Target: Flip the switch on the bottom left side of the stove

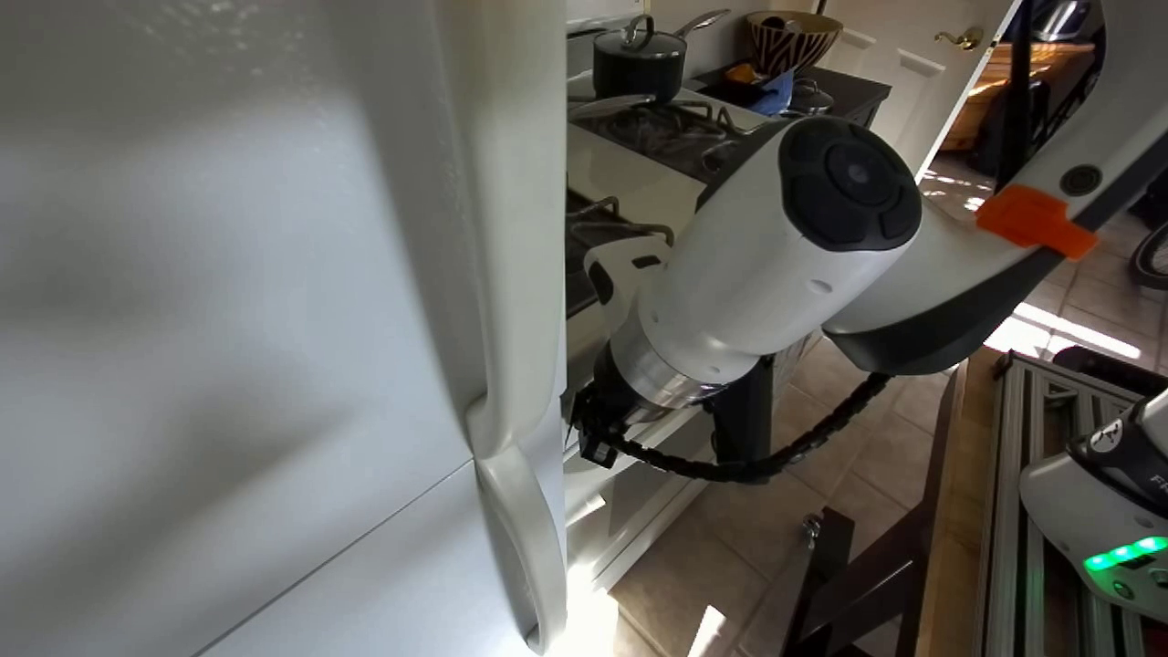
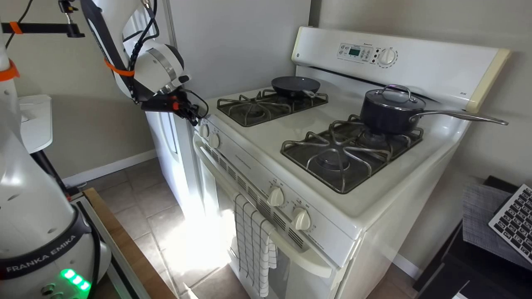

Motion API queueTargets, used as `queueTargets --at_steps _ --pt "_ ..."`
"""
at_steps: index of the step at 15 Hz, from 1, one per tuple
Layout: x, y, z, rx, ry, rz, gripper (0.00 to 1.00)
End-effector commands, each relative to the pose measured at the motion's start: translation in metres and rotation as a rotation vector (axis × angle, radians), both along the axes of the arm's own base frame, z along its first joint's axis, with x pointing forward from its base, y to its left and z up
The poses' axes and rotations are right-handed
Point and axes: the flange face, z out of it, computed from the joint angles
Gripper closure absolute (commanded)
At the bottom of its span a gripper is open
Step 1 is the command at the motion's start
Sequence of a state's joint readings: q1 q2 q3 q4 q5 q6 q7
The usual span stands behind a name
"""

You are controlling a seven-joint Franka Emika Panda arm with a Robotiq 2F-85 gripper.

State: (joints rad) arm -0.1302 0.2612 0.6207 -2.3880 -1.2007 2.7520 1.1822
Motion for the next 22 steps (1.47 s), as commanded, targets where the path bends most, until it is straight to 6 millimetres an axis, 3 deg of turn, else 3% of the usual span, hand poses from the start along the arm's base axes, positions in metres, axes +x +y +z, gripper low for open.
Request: queueTargets --at_steps 1,16,22 --pt "-0.001 0.003 -0.005 0.027 0.005 -0.046 1.0" --pt "0.004 0.004 -0.021 0.032 0.04 -0.054 1.0" --pt "0.004 0.009 -0.017 0.043 0.033 -0.049 1.0"
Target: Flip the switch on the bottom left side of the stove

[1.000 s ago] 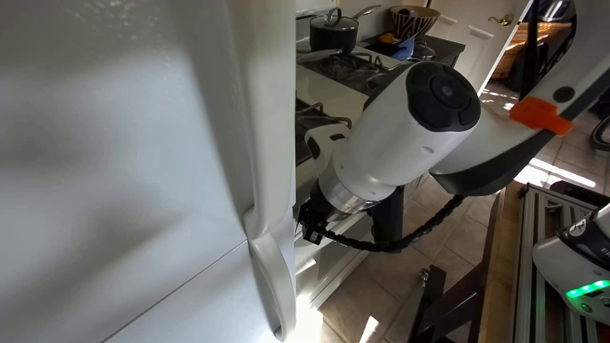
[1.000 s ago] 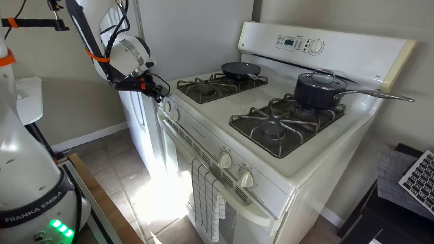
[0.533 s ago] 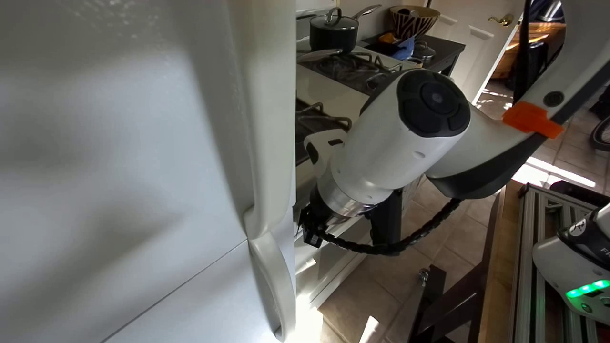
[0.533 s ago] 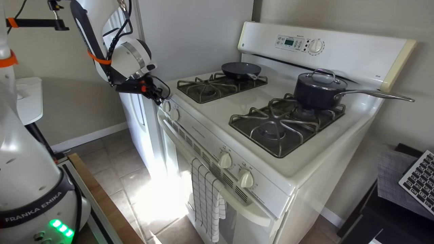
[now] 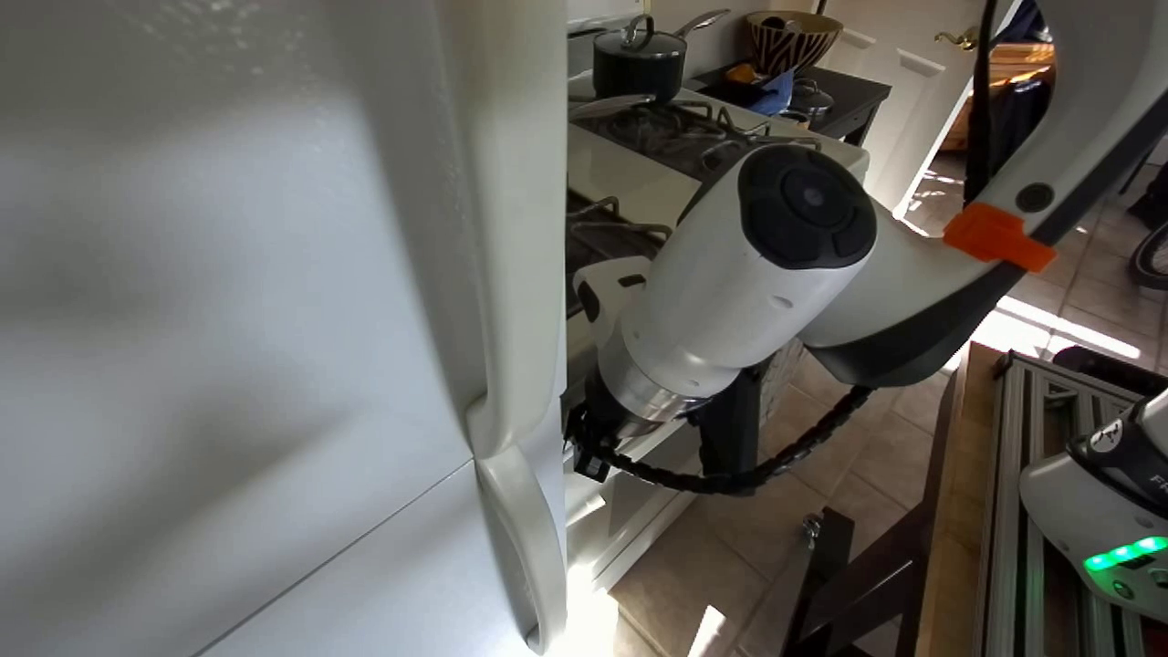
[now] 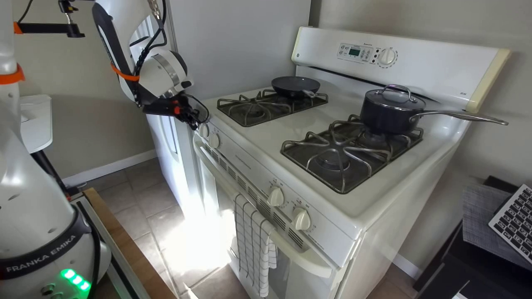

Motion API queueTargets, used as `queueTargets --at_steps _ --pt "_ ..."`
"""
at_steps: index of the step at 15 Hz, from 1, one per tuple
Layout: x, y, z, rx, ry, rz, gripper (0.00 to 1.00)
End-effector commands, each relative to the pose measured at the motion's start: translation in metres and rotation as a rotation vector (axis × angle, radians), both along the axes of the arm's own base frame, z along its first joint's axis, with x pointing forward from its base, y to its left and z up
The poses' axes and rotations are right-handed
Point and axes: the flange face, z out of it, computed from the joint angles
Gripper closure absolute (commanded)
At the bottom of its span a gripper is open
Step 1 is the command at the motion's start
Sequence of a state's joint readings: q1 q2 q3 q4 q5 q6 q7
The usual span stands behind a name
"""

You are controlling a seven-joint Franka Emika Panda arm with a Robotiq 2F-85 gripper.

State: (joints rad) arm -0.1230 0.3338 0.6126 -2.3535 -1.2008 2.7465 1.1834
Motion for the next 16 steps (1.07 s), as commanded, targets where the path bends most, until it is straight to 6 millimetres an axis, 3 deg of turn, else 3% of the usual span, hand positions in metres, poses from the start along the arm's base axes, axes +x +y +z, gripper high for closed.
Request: queueTargets --at_steps 1,16 --pt "-0.0015 0.0051 0.0014 0.024 -0.012 -0.042 1.0" --pt "0.0002 0.0043 0.0041 0.02 -0.013 -0.069 1.0"
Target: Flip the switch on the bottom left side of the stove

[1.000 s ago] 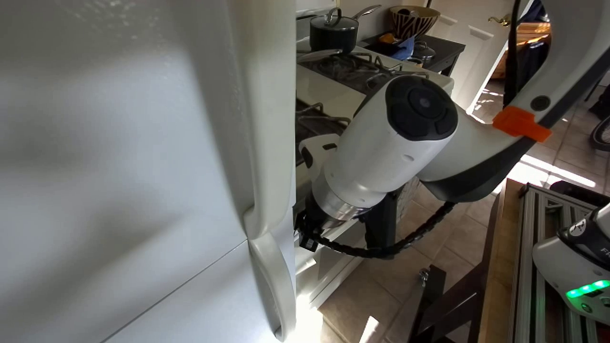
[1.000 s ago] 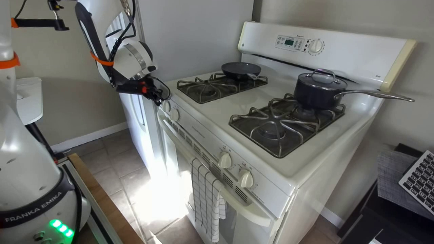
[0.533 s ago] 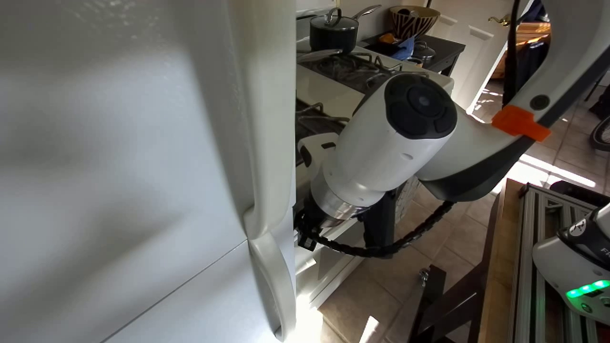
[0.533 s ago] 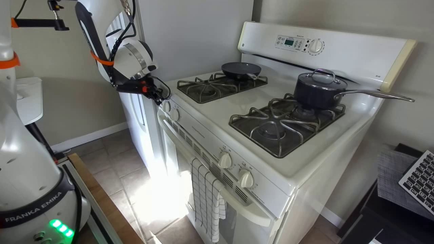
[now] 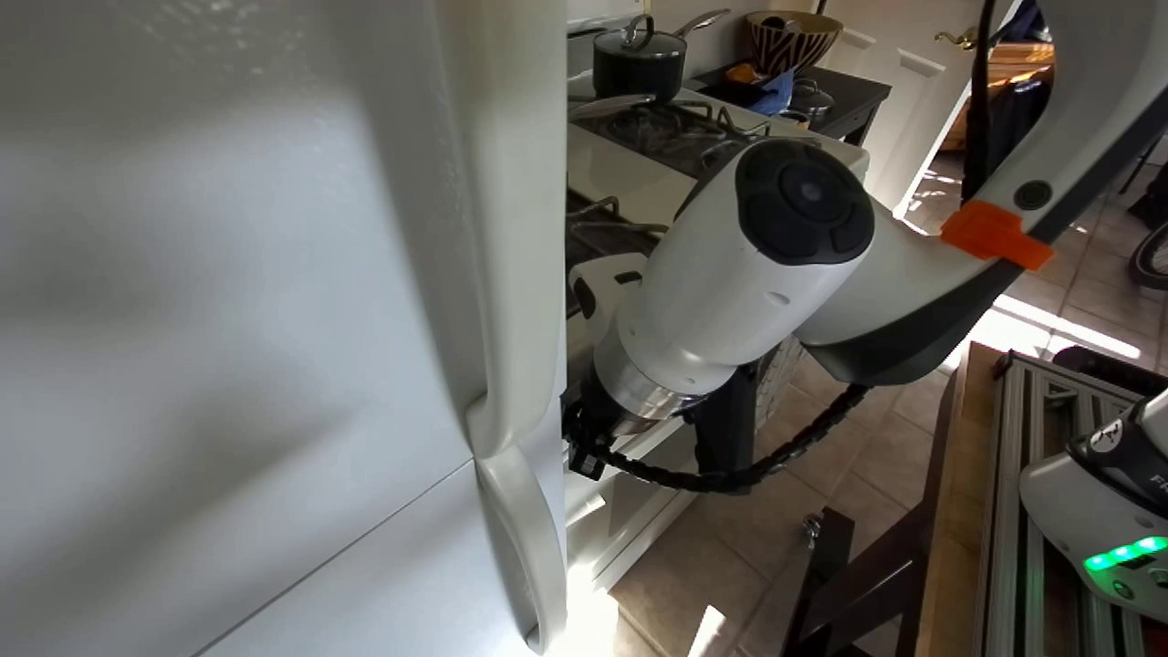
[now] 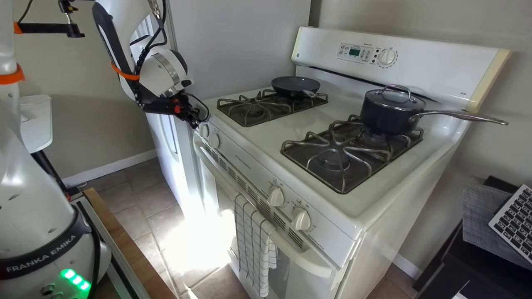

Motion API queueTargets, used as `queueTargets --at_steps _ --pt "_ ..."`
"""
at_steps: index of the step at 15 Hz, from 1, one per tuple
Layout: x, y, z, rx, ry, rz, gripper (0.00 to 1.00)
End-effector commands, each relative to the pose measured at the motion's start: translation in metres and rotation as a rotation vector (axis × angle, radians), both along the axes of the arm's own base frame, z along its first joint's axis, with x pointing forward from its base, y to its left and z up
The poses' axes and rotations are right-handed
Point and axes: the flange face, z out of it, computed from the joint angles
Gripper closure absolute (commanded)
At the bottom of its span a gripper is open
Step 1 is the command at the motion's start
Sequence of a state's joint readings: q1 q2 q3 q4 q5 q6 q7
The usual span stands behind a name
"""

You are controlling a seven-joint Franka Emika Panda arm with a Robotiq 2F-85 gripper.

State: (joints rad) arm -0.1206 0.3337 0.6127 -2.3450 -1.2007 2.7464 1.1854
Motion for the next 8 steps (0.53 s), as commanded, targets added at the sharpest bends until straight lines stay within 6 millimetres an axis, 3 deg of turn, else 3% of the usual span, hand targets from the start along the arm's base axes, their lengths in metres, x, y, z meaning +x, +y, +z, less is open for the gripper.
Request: queueTargets --at_steps 1,8 --pt "-0.0029 0.002 0.0011 0.015 -0.004 -0.068 1.0" --pt "-0.0042 -0.0001 0.0034 0.013 0.006 -0.098 1.0"
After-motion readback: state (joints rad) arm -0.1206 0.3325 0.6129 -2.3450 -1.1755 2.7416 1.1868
